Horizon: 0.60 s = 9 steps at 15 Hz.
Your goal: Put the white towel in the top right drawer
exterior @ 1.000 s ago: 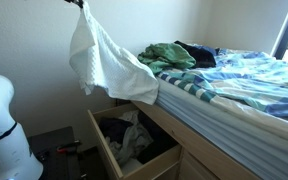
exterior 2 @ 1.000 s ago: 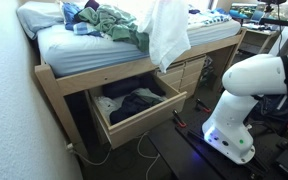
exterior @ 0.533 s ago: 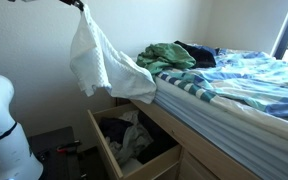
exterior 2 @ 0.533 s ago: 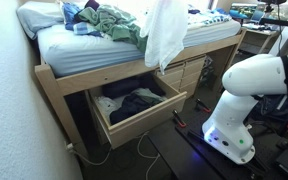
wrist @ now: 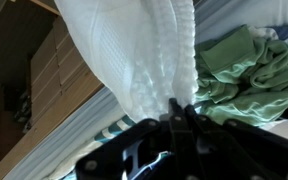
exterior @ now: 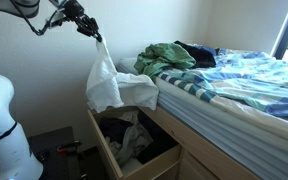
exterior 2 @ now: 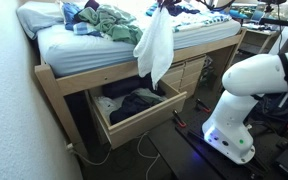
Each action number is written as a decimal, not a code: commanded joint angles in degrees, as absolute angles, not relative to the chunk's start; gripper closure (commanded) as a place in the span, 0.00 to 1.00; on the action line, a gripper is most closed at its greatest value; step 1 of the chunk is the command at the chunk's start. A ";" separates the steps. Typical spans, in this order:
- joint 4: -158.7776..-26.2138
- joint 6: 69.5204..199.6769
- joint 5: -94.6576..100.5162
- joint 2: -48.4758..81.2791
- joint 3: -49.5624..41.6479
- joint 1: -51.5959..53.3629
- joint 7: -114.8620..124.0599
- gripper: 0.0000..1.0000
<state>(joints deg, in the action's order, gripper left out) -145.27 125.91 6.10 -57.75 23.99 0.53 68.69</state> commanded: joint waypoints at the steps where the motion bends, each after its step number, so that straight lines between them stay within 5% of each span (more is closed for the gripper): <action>1: -150.52 133.41 3.63 -55.18 23.27 0.83 68.67 0.99; 9: -158.49 144.16 -0.09 -47.55 23.62 1.87 69.12 0.99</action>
<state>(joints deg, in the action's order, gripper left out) -156.82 140.35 1.98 -50.56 23.87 0.73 68.81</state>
